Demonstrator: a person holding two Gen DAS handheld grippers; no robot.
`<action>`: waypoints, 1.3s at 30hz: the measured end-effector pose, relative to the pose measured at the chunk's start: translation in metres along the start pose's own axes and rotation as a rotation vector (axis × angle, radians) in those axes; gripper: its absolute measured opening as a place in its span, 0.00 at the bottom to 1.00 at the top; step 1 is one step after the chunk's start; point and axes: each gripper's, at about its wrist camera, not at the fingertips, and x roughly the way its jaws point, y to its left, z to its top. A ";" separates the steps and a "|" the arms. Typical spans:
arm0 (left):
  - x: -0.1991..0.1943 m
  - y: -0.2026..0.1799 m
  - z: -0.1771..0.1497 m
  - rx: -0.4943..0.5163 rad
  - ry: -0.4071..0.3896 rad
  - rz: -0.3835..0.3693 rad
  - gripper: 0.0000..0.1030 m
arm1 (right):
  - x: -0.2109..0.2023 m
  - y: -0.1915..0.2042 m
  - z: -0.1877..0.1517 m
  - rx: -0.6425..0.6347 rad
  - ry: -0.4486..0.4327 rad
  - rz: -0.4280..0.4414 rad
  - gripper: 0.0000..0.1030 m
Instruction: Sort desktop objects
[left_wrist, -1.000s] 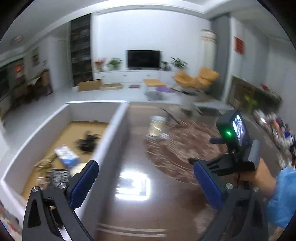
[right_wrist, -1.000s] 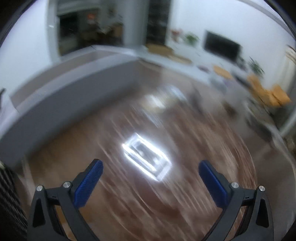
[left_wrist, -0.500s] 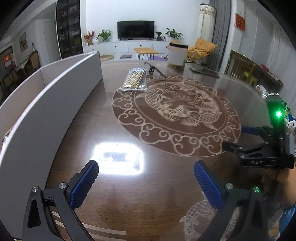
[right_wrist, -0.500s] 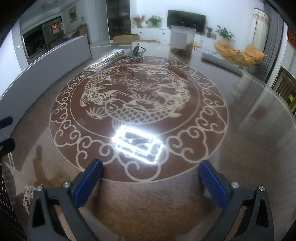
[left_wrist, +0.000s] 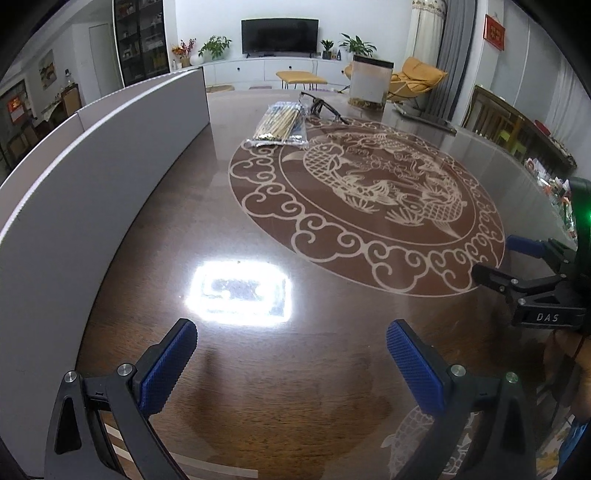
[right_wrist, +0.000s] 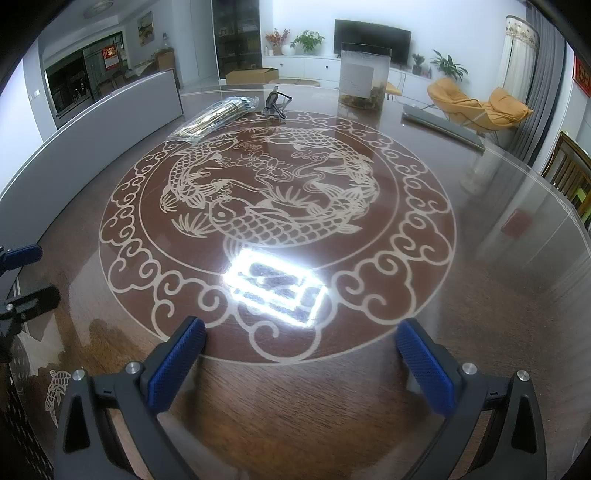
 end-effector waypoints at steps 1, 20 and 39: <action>0.002 -0.001 -0.001 0.002 0.006 0.002 1.00 | 0.000 0.000 0.000 0.000 0.000 0.000 1.00; 0.010 -0.003 -0.009 0.015 0.027 0.034 1.00 | 0.000 0.000 0.000 0.000 0.000 0.000 1.00; 0.006 -0.007 -0.015 -0.033 0.093 0.060 1.00 | 0.000 0.000 0.000 0.000 0.000 0.000 1.00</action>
